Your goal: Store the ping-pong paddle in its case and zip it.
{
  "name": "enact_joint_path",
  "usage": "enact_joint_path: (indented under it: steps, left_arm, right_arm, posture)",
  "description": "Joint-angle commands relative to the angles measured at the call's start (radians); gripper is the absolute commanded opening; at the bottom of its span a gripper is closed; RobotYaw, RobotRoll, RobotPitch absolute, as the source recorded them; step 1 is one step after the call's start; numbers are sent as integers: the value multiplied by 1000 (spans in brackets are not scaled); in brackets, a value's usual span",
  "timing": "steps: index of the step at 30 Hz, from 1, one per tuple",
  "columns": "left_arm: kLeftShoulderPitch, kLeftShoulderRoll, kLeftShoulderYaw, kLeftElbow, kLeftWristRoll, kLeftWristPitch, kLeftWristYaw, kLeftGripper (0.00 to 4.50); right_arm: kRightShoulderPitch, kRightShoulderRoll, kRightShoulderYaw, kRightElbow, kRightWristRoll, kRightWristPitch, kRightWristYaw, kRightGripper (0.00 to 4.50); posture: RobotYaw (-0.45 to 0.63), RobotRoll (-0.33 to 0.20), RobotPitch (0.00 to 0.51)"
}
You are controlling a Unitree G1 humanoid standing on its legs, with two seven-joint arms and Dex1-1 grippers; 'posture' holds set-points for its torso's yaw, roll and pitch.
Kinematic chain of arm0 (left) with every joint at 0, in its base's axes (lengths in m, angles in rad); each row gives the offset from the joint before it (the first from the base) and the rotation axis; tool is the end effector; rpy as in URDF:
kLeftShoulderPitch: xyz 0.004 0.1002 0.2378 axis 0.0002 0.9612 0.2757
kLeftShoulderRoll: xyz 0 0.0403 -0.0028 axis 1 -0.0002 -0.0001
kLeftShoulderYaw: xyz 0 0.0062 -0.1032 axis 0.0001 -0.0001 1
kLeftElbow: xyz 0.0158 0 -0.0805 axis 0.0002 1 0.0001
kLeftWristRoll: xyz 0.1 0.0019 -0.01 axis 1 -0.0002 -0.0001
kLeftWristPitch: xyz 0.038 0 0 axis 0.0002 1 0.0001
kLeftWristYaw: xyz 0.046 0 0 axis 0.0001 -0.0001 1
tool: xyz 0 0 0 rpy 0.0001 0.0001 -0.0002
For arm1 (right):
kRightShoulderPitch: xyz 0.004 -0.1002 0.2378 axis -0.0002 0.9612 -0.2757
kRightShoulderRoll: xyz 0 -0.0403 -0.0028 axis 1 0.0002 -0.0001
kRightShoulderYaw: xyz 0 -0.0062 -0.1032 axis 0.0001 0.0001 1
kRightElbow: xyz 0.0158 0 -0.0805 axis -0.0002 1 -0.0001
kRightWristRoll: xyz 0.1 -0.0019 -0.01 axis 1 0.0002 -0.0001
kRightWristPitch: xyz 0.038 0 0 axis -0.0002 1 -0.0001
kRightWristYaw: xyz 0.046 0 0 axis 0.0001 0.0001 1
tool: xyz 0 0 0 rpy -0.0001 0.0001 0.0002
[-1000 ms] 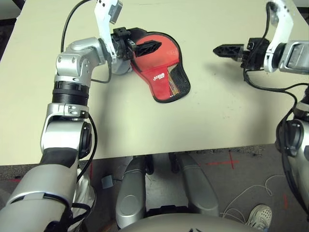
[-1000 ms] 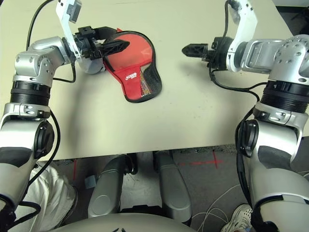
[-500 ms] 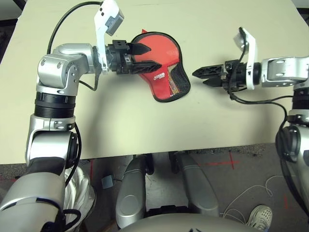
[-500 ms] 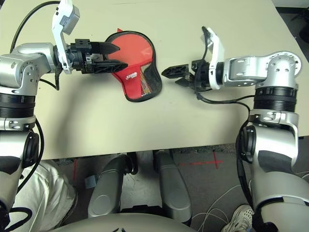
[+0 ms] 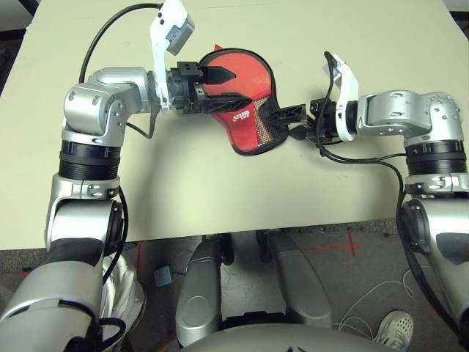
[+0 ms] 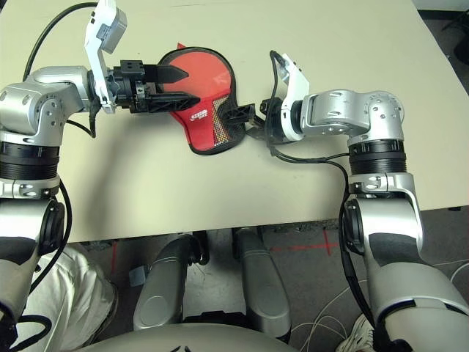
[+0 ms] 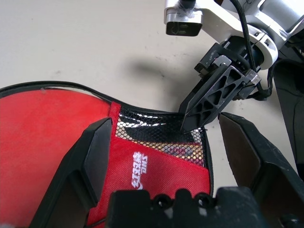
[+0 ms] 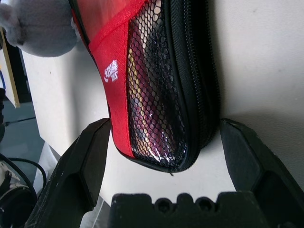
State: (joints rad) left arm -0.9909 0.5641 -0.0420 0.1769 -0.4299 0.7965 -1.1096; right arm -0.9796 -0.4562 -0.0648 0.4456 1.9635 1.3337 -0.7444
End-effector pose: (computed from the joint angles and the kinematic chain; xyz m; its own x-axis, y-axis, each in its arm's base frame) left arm 0.3179 0.1918 0.2686 0.3569 -0.9207 -0.1579 0.9341 0.3502 0.0692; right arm 0.3028 -0.1592 0.2408 0.4901 0.7323 -0.4728 -0.2735 0.6442 0.7143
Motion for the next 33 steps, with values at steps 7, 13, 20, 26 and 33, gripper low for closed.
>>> enact_joint_path:
  steps: [7,13,20,26,33]
  left_arm:
    - [20,-8,-8,0,-7,-4,10,4500]
    - [25,-11,-6,4,-5,-10,18,4500]
    - [42,-6,-5,-12,-6,-7,27,4500]
    - [43,-8,-8,-11,-5,-11,32,4500]
    - [34,-17,-16,12,2,-29,28,4500]
  right_arm:
    - [-2,44,28,-6,9,-33,-45,2908]
    - [14,41,42,-31,9,-28,-47,635]
    - [109,18,12,-149,9,11,-36,12]
    - [253,-44,12,-358,9,16,63,12]
    - [380,-279,97,-547,9,14,375,12]
  posture:
    - [-86,0,371]
    - [-86,0,369]
    - [-86,0,367]
    - [-100,0,362]
    - [-112,0,359]
